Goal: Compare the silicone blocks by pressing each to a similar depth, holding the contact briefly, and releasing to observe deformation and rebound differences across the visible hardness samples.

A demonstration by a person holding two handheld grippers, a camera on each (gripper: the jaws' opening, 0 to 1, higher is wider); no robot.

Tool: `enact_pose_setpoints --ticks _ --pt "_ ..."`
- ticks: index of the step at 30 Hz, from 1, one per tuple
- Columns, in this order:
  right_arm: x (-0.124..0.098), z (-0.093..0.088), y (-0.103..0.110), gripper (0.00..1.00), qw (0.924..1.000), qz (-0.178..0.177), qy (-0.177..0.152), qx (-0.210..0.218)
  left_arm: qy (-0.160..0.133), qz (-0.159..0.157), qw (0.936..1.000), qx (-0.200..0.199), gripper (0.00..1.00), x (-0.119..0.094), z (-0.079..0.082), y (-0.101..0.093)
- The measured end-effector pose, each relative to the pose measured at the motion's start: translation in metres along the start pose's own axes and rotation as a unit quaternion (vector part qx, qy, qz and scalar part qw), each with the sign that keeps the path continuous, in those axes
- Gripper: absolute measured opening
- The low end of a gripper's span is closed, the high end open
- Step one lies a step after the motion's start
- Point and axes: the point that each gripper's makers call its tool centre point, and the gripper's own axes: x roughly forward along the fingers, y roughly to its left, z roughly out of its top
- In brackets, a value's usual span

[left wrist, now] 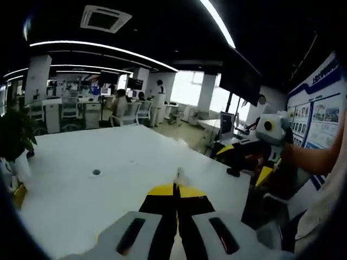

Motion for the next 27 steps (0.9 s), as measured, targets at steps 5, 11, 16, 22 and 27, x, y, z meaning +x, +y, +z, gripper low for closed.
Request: enact_pose_setpoints --ticks 5,11,16,22,27 --pt "0.02 0.014 -0.001 0.7 0.9994 0.018 0.011 -0.027 -0.004 -0.003 0.9998 0.017 0.0 -0.006 0.009 0.001" --pt "0.048 0.025 0.002 0.7 0.9978 0.049 0.018 -0.041 -0.006 -0.01 0.9995 0.03 0.0 -0.009 0.015 0.0" --pt "0.064 0.031 0.007 0.69 0.9957 0.073 0.026 -0.05 -0.007 -0.017 0.9995 0.026 0.0 -0.01 0.016 -0.001" --pt "0.085 0.033 0.013 0.69 0.9922 0.097 0.043 -0.066 -0.005 -0.022 0.9992 0.031 0.0 -0.013 0.016 -0.002" --pt "0.1 0.036 0.022 0.67 0.9885 0.122 0.048 -0.075 -0.001 -0.026 0.999 0.038 0.0 -0.014 0.016 -0.002"
